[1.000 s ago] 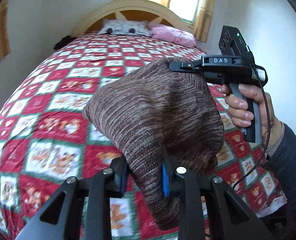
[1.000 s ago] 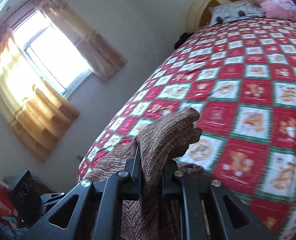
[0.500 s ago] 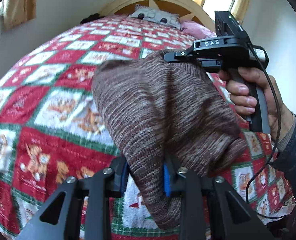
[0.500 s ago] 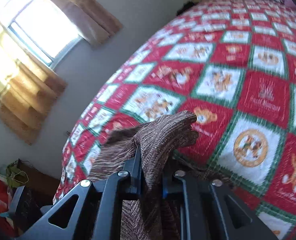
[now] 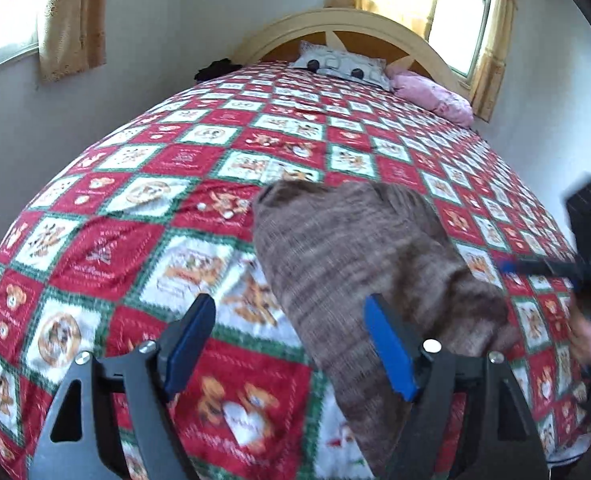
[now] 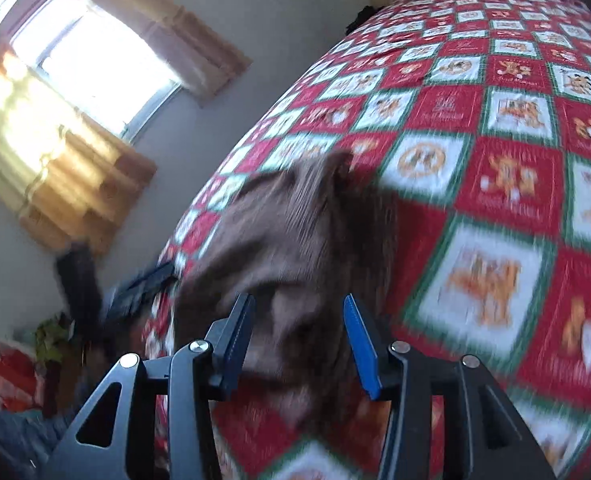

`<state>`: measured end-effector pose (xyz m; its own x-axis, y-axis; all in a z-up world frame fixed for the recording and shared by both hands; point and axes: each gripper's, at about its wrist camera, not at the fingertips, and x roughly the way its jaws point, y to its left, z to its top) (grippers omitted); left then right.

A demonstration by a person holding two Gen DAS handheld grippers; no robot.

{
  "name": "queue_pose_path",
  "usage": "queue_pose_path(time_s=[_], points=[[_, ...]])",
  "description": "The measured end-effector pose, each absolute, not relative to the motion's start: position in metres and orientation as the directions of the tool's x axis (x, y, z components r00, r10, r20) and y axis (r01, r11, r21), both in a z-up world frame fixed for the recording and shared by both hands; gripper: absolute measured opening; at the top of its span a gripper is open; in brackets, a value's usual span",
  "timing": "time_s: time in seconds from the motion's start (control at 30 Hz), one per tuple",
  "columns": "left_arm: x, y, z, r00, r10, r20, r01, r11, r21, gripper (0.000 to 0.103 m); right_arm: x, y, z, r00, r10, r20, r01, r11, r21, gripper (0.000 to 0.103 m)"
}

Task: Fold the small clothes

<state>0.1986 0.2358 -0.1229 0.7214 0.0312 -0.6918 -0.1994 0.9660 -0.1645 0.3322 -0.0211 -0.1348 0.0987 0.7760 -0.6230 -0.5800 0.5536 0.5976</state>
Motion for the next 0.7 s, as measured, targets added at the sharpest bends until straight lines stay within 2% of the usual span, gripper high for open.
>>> queue_pose_path(time_s=[0.13, 0.17, 0.23, 0.27, 0.53, 0.6, 0.7], points=[[0.216, 0.239, -0.133, 0.702, 0.055, -0.710, -0.218, 0.966, -0.139, 0.080, 0.304, -0.014, -0.153, 0.124, 0.703, -0.701, -0.575, 0.627, 0.527, 0.048], [0.220, 0.240, -0.135, 0.696, 0.055, -0.716, -0.221, 0.965, -0.140, 0.080, 0.302, -0.014, -0.157, 0.126, 0.707, -0.696, -0.564, 0.629, 0.536, 0.044], [0.222, 0.241, -0.139, 0.682, 0.053, -0.730, -0.231, 0.962, -0.146, 0.080, 0.297, -0.012, -0.166, 0.115, 0.718, -0.687, -0.545, 0.624, 0.561, 0.016], [0.222, 0.241, -0.140, 0.678, 0.050, -0.734, -0.231, 0.962, -0.147, 0.080, 0.294, -0.011, -0.166, 0.135, 0.713, -0.688, -0.554, 0.630, 0.544, 0.009], [0.225, 0.239, -0.142, 0.640, 0.096, -0.762, -0.199, 0.979, -0.045, 0.081, 0.257, -0.029, -0.137, 0.194, 0.693, -0.694, -0.639, 0.626, 0.447, 0.008], [0.225, 0.238, -0.144, 0.636, 0.094, -0.766, -0.187, 0.982, -0.035, 0.087, 0.253, -0.036, -0.150, 0.187, 0.665, -0.723, -0.626, 0.648, 0.434, 0.008], [0.228, 0.233, -0.147, 0.635, 0.097, -0.767, -0.163, 0.987, -0.010, 0.089, 0.258, -0.044, -0.182, 0.135, 0.650, -0.748, -0.577, 0.665, 0.473, 0.008]])
